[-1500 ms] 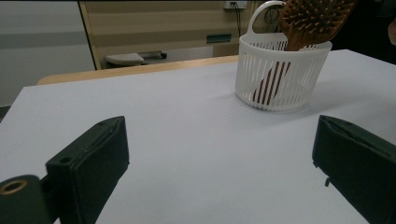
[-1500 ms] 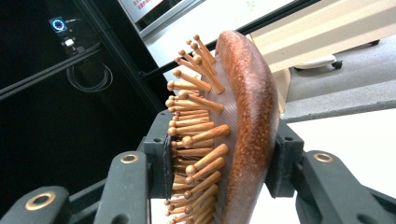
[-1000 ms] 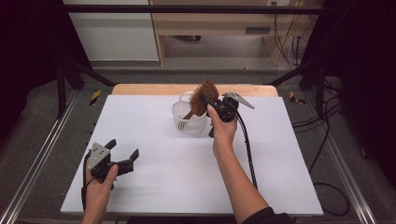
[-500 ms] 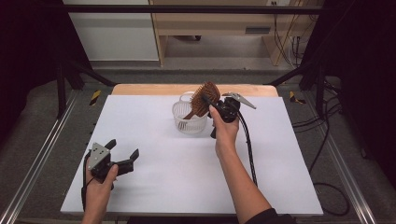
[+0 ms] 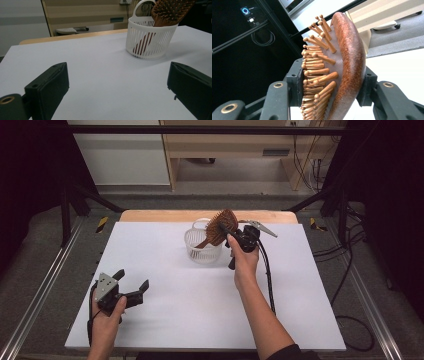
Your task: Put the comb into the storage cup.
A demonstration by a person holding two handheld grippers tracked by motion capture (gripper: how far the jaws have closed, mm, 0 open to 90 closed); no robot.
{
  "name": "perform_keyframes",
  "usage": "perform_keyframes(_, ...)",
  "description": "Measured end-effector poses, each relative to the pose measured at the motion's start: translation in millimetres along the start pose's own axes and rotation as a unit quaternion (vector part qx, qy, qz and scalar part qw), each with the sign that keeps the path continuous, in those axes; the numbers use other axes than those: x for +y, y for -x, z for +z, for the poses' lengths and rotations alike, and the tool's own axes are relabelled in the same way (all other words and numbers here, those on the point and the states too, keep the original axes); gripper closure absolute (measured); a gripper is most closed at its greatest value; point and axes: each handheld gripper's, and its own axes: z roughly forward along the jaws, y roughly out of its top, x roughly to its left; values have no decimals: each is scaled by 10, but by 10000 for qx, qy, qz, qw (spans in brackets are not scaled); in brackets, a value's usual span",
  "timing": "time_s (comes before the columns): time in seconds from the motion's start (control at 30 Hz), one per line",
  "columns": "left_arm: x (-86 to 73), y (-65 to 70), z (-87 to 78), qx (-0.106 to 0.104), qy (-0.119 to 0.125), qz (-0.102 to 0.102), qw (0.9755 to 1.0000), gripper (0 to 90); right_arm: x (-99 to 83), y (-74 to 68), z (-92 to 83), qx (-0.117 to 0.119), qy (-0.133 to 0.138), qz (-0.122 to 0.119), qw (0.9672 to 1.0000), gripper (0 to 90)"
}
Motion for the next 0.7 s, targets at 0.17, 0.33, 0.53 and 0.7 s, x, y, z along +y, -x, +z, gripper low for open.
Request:
perform_keyframes(0.17,-1,-3,0,4,-1,-5,10000,40,2,9,2,18,-30,-19,10000,500)
perform_keyframes(0.33,-1,-1,0,0,-2,1,10000,40,-5,19,-1,32,-70,-26,10000,499)
perform_keyframes(0.53,1,-8,-5,16,22,-12,10000,40,0,24,-5,57,-100,-35,9999,496)
perform_keyframes(0.7,4,-16,-12,30,38,-18,10000,40,4,26,-14,69,-146,-73,9998,492)
